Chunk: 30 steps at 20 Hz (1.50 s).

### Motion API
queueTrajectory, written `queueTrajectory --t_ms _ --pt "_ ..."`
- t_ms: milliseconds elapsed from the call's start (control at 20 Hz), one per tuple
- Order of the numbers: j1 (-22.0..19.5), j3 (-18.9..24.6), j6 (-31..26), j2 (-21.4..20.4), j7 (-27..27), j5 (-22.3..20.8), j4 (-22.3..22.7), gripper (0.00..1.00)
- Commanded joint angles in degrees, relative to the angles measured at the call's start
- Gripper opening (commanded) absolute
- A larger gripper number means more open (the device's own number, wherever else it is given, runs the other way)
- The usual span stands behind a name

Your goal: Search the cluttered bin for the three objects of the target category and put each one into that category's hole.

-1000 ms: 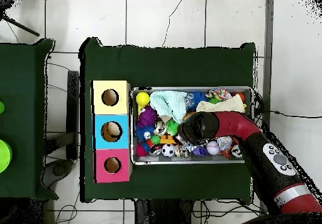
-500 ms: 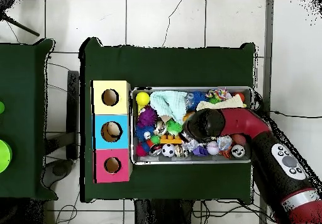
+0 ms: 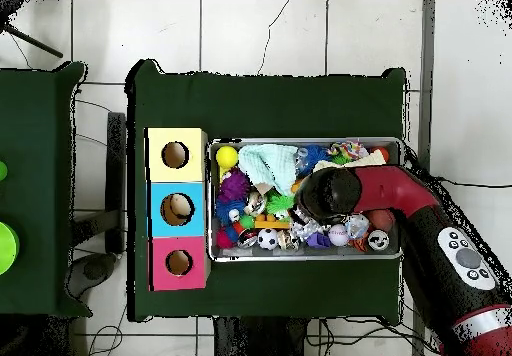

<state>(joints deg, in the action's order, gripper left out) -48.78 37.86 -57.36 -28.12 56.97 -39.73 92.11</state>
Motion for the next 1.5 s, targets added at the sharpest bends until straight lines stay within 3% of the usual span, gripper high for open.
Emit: queueTrajectory --t_ms 50,500,1000,1300,1350,1500 --pt "0.5 2.2 -5.6 -0.6 -11.8 0.5 -2.5 0.0" --pt "0.5 2.4 -5.9 -0.4 -11.7 1.1 -2.3 0.0" --pt "0.5 2.8 -9.5 -4.2 -11.6 3.6 -0.1 0.0" --pt "0.1 3.6 -9.7 -3.9 -12.3 4.4 0.0 0.0" --pt "-0.4 4.0 -9.5 -3.4 -12.2 5.1 0.1 1.0" --pt "-0.5 4.4 -8.8 -3.2 -13.0 4.7 0.0 1.0"
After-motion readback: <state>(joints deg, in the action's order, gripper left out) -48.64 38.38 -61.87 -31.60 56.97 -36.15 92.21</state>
